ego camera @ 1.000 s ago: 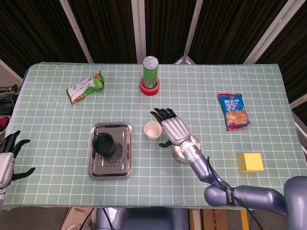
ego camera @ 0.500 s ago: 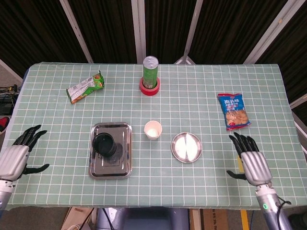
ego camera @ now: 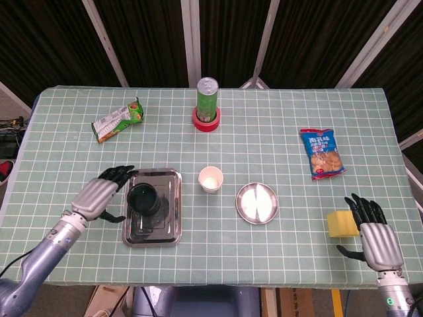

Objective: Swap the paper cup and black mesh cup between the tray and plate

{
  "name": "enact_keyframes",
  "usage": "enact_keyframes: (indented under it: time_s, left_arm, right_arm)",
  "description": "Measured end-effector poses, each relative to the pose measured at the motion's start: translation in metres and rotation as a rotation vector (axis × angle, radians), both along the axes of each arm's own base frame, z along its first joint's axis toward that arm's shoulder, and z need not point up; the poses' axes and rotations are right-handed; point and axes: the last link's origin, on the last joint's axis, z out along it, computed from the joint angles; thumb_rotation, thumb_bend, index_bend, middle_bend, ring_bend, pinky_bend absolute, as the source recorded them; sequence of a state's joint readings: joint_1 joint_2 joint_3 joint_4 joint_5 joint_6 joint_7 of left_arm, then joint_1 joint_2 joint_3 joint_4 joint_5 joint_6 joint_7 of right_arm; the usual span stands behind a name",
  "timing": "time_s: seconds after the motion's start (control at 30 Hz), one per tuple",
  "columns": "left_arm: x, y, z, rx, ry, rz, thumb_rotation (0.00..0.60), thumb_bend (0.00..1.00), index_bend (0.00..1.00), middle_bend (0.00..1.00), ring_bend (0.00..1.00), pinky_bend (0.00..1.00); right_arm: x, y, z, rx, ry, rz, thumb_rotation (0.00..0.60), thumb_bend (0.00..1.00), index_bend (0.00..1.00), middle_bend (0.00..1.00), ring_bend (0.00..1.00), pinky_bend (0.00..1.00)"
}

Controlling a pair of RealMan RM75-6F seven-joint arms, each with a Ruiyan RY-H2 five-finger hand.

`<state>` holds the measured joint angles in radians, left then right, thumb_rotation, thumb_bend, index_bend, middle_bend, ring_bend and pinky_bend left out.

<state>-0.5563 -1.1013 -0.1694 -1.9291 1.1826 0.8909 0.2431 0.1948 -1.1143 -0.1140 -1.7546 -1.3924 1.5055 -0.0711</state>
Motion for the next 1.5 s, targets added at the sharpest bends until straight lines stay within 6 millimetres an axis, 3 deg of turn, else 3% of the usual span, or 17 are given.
enact_keyframes:
  time_s: [0.27, 0.47, 0.53, 0.77, 1.0, 1.13, 1.5]
  left_arm:
    - [0.017, 0.005, -0.047, -0.048, -0.008, -0.028, 0.6, 0.03, 0.05, 0.0, 0.0, 0.07]
    - [0.015, 0.005, -0.062, -0.037, 0.019, -0.041, 0.6, 0.03, 0.06, 0.0, 0.0, 0.08]
    - [0.015, 0.005, -0.063, -0.031, 0.026, -0.046, 0.6, 0.04, 0.08, 0.01, 0.0, 0.1]
    - [0.011, 0.013, -0.068, 0.01, 0.06, -0.077, 0.6, 0.21, 0.2, 0.15, 0.12, 0.25]
    - [0.007, 0.015, -0.069, 0.065, 0.122, -0.107, 0.6, 0.35, 0.35, 0.34, 0.25, 0.35]
    - [0.008, 0.015, -0.07, 0.056, 0.118, -0.115, 0.6, 0.42, 0.43, 0.38, 0.28, 0.35]
    - [0.034, 0.014, -0.052, 0.066, -0.022, -0.157, 0.6, 0.44, 0.44, 0.37, 0.29, 0.35]
  right_arm:
    - [-0.003, -0.001, 0.003, -0.027, 0.0, -0.02, 0.6, 0.0, 0.0, 0.0, 0.0, 0.0]
    - [-0.002, -0.001, 0.003, -0.031, -0.011, -0.019, 0.6, 0.0, 0.0, 0.0, 0.0, 0.0]
    - [-0.002, -0.001, 0.004, -0.035, -0.013, -0.017, 0.6, 0.0, 0.0, 0.0, 0.0, 0.0]
    - [-0.003, -0.004, 0.005, -0.08, -0.011, -0.022, 0.6, 0.0, 0.0, 0.0, 0.0, 0.0]
    - [-0.006, -0.005, 0.002, -0.102, -0.014, -0.041, 0.6, 0.0, 0.0, 0.0, 0.02, 0.0]
    - [-0.005, -0.005, 0.003, -0.109, -0.019, -0.04, 0.6, 0.0, 0.0, 0.0, 0.03, 0.0]
    - [-0.005, -0.005, 0.006, -0.133, -0.04, -0.041, 0.6, 0.0, 0.0, 0.0, 0.04, 0.0]
